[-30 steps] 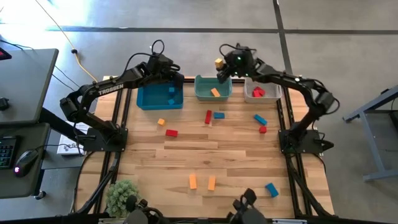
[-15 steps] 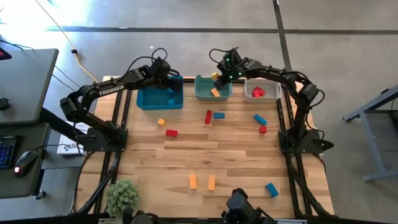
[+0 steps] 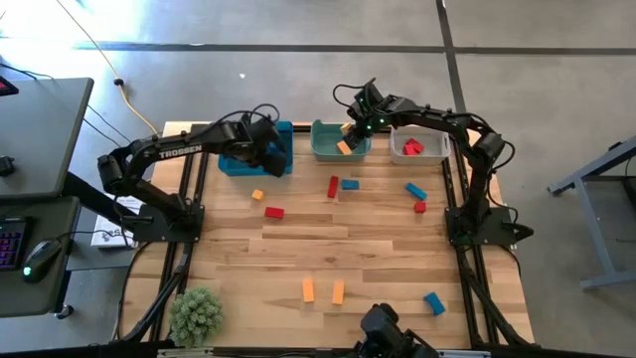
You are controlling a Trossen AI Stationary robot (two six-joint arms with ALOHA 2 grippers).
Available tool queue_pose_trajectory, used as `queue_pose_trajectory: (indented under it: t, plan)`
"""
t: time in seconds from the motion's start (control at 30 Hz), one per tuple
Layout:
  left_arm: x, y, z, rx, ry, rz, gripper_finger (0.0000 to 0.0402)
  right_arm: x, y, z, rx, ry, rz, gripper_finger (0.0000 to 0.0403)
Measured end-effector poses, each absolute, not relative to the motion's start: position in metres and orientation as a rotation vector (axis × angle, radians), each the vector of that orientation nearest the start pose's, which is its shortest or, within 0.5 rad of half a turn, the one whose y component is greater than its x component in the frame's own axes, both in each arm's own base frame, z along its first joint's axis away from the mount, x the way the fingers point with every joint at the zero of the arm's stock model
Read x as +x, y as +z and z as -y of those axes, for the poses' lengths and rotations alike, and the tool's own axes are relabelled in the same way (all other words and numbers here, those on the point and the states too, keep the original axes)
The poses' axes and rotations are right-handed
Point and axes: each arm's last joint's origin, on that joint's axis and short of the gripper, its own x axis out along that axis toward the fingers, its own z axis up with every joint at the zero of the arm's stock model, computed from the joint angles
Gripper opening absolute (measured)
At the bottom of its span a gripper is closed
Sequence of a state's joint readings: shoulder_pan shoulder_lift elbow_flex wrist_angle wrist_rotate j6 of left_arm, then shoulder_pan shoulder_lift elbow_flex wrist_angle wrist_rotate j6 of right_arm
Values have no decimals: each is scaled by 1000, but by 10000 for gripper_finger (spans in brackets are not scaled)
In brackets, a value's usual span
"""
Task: Sort & place blocks by color
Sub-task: Put the yellow block into the green bin, then put the blue block into the blue bin
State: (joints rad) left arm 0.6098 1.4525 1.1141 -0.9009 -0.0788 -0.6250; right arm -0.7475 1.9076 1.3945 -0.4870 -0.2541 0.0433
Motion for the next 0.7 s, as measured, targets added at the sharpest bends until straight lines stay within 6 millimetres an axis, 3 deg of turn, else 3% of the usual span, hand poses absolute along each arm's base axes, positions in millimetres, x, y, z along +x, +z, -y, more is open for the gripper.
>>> queue_pose_trajectory:
  t: [0.2,0.53,0.7]
  plan:
    - [227,249,-143,-818,919,-1063,195,300,204,268,497,-461,-881,135]
    - [236,249,-129,-820,832,-1080,195,300,205,267,557,-478,-867,222]
    - [240,249,-122,-800,807,-1090,195,295,220,263,568,-476,-841,232]
